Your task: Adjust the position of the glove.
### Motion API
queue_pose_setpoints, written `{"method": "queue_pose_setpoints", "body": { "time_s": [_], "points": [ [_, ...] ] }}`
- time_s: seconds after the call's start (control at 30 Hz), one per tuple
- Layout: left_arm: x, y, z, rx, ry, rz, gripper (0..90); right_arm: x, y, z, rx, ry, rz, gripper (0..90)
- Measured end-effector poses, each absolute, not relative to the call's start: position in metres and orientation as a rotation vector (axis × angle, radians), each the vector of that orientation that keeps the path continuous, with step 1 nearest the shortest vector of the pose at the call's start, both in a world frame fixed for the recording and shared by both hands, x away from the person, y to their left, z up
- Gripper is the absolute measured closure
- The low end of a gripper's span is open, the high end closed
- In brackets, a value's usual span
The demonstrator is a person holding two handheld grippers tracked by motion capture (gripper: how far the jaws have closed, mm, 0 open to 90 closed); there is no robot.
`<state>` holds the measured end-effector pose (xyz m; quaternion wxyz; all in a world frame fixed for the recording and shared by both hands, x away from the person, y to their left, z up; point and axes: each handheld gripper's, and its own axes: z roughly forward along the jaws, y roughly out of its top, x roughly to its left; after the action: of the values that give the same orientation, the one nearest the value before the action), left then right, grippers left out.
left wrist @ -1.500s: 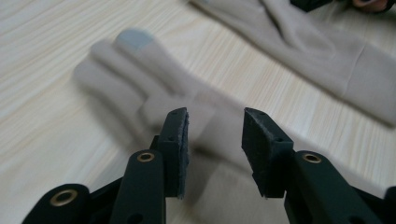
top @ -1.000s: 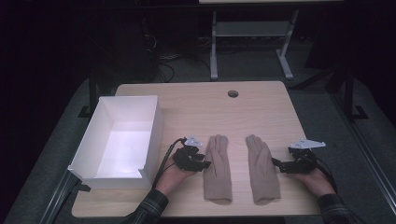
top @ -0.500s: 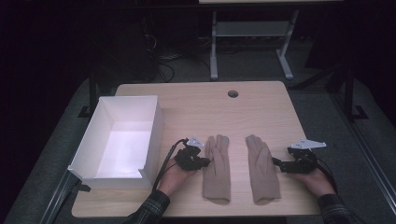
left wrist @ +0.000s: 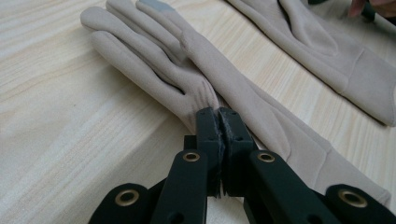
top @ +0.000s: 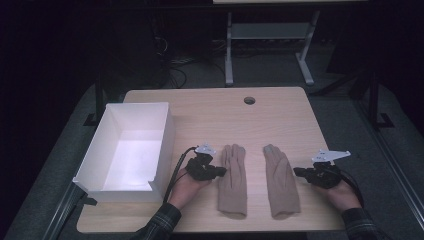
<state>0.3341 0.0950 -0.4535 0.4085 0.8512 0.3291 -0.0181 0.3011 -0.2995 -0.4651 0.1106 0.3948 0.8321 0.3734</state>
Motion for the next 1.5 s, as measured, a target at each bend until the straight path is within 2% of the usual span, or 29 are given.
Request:
{"method": "queue_pose_setpoints", "body": {
  "time_s": [0.97,1.5],
  "points": [
    [0.336,0.082,-0.449,2.085,0.787,-0.083,87.6,0.299,-0.256,-0.468,1.019,2.592,1.16,90.0],
    [0.331,0.073,-0.438,2.028,0.728,-0.113,87.7,0.3,-0.247,-0.469,1.001,2.613,1.168,90.0]
  ]
}}
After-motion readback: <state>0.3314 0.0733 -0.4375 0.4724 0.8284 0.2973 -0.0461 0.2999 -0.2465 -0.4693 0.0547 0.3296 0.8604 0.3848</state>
